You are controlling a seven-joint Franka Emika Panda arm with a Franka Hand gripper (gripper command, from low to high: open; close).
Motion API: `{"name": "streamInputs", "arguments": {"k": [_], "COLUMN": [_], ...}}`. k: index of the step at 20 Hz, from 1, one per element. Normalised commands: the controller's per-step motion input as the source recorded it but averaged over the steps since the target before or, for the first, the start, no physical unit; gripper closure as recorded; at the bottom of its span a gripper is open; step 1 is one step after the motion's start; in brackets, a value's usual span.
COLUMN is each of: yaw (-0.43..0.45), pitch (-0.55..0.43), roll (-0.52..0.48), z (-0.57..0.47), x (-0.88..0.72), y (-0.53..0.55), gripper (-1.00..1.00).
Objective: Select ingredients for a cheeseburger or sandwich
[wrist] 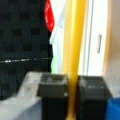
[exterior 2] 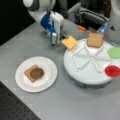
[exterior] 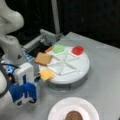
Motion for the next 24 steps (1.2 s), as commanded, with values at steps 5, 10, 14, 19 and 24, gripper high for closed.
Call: {"name": "streamInputs", "arguments": {"k": [5,10,14,19,24], "yaw": [0.129,0.094,0.120,0.239,0.336], "pitch": [0.077,0.052,0.033,0.036,0.071], "roll": [0.158,0.165,0.178,0.142,0.076], "z": [0.12,0.06,-0.01,-0.10,-0.14], "x": [0.52,0.68,0.70,0.70,0.78], "y": [-0.35,-0.32,-0.28,-0.36,-0.39], "gripper": [1.00,1.00,1.00,1.00,1.00]}}
